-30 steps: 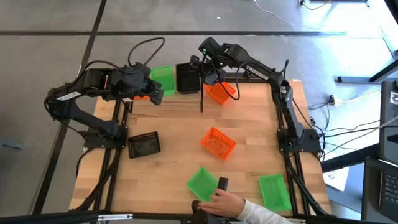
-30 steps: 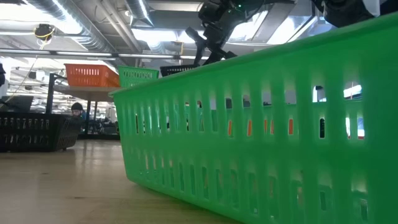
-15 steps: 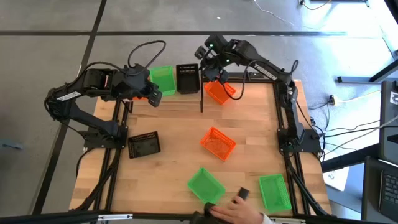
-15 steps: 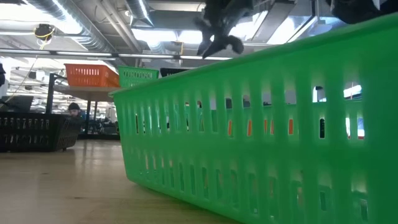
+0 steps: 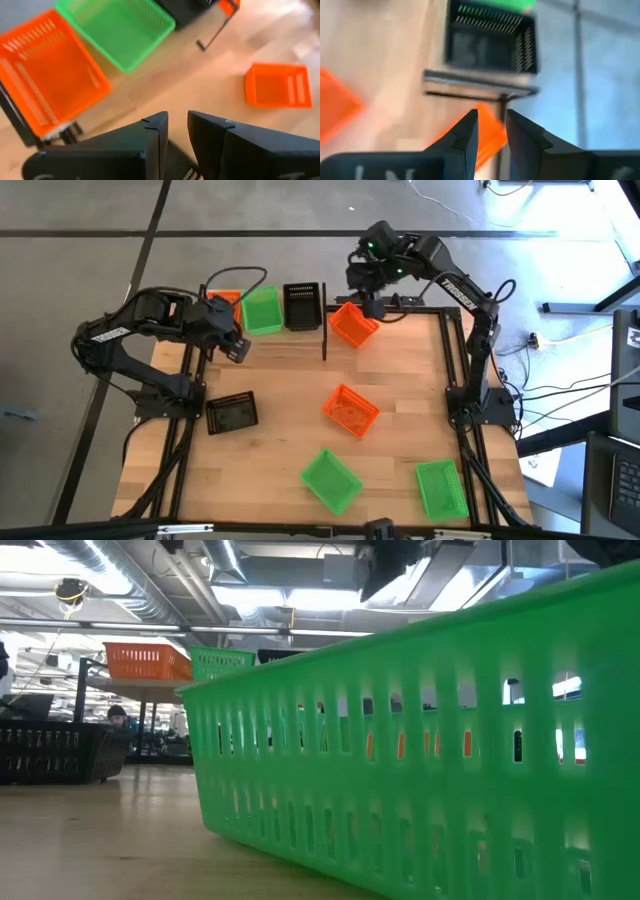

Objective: Stack baskets on shelf by color
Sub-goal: Stack the bottom orange bin on the orange bin on the shelf

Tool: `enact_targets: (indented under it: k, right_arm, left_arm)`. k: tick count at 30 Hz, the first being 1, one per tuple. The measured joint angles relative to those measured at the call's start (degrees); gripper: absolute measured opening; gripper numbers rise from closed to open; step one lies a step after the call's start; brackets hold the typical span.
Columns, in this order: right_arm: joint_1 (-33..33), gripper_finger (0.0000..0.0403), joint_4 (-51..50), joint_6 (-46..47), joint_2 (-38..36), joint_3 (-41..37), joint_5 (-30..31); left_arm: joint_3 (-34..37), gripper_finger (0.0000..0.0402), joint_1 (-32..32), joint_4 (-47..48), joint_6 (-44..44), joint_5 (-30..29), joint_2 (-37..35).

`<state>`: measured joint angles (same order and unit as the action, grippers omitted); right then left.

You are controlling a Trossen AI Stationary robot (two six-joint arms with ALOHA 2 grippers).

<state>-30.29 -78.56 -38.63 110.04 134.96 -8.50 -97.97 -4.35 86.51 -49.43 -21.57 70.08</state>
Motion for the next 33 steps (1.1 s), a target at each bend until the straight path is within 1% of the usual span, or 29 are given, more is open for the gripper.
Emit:
enact_targets:
  k: [2, 6, 9, 11, 12, 15, 19, 22, 24, 28, 30, 33]
  right_arm:
    - [-0.3, 0.0100, -3.7, 3.9, 0.0, 0.0, -3.0]
    - [-0.6, 0.0100, -11.2, 7.0, 0.0, -0.8, -14.0]
    - [-0.6, 0.0100, -11.3, 8.1, -0.1, -2.2, -21.9]
    - [-0.3, 0.0100, -11.5, 9.4, -0.1, -2.5, -25.0]
    - [0.1, 0.0100, -11.4, 9.9, -0.1, -2.8, -25.5]
    - [1.3, 0.0100, -11.4, 9.9, -0.2, -4.9, -25.1]
    - [3.2, 0.0100, -11.4, 10.6, -1.8, -8.7, -25.1]
    - [4.3, 0.0100, -11.4, 13.8, -3.1, -13.2, -25.0]
    - [4.9, 0.0100, -11.4, 15.8, -4.6, -17.5, -23.2]
    - [5.9, 0.0100, -11.2, 18.1, -8.7, -27.7, -16.7]
    - [6.6, 0.0100, -8.0, 20.9, -10.3, -33.0, -15.6]
    - [8.1, 0.0100, -1.2, 28.1, -12.5, -40.0, -15.2]
  left_arm:
    - [0.0, 0.0066, 0.0, 2.1, -0.1, 2.6, 0.0]
    - [1.5, 0.0066, 0.0, 3.5, -1.5, 8.3, -0.1]
    - [4.3, 0.0066, 0.0, 3.4, -1.7, 13.0, 0.0]
    - [6.8, 0.0066, 0.0, 3.5, -2.3, 15.9, 0.0]
    - [8.4, 0.0066, 0.0, 3.5, -2.7, 17.2, 0.0]
    - [13.2, 0.0066, 0.7, 3.5, -2.8, 19.5, 0.0]
    - [19.4, 0.0066, 1.9, 3.1, -3.0, 19.8, 0.0]
    - [22.8, 0.0066, 2.4, 1.3, -3.8, 19.8, 0.0]
    - [24.2, 0.0066, 3.1, 0.3, -4.2, 19.8, 0.0]
    - [24.7, 0.0066, 4.2, -0.6, -4.2, 19.7, 0.0]
    - [24.7, 0.0066, 4.5, -1.4, -4.2, 19.6, 0.0]
    - [24.7, 0.0066, 4.6, -3.0, -4.2, 19.6, 0.0]
